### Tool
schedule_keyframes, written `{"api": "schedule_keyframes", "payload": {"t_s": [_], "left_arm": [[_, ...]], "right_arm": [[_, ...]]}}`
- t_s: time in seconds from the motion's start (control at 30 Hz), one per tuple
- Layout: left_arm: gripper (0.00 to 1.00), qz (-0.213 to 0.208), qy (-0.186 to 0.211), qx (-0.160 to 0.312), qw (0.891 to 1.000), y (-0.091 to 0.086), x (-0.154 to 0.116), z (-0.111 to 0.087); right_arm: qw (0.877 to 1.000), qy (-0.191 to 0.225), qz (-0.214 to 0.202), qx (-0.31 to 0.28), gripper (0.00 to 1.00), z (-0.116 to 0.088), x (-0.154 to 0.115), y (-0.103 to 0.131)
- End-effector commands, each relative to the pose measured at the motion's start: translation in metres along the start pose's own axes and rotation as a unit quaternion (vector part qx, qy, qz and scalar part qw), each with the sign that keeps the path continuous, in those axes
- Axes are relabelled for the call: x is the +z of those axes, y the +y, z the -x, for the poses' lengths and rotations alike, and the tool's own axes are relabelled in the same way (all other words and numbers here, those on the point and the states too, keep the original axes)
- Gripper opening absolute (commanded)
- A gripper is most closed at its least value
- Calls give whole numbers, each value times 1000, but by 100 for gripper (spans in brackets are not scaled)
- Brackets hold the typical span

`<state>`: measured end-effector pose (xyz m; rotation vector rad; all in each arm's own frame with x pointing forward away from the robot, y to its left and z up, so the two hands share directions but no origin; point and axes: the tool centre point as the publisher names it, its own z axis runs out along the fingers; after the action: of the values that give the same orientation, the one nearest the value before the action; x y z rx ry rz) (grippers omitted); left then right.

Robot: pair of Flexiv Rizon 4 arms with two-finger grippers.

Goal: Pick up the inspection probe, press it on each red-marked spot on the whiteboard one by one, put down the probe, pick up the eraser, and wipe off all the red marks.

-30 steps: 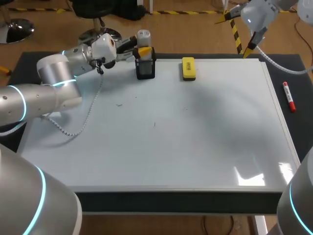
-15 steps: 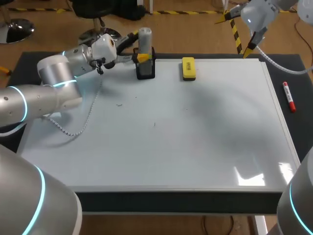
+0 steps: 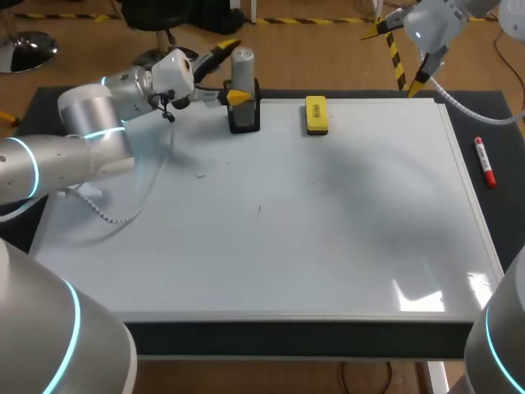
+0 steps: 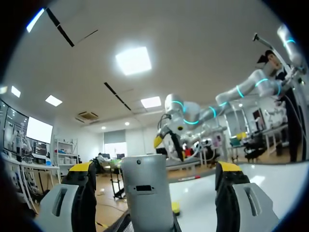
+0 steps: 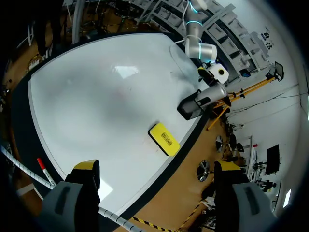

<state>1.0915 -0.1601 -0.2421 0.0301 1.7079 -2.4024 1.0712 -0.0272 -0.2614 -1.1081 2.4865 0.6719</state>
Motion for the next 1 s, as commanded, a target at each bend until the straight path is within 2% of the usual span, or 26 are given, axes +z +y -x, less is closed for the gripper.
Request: {"api": "schedule_keyframes", "payload": {"t_s": [0.03,0.3,0.53,0.63,1.0], "left_arm": [[100,31,-24,1,999,-20,-4,-15],[100,58,-60,-7,996,-46,-18,-30],[100,107,-120,-3,987,-62,-35,-46],[100,116,-138,1,984,-69,-41,-52],[100,159,-191,12,969,-78,-56,-79]], "right_arm": [[1000,3,-1,-1,100,1,-1,0],[1000,3,-1,-1,100,1,-1,0],[1000,3,-1,-1,100,1,-1,0],[1000,3,-1,-1,100,1,-1,0],[1000,3,-1,-1,100,1,-1,0]]}}
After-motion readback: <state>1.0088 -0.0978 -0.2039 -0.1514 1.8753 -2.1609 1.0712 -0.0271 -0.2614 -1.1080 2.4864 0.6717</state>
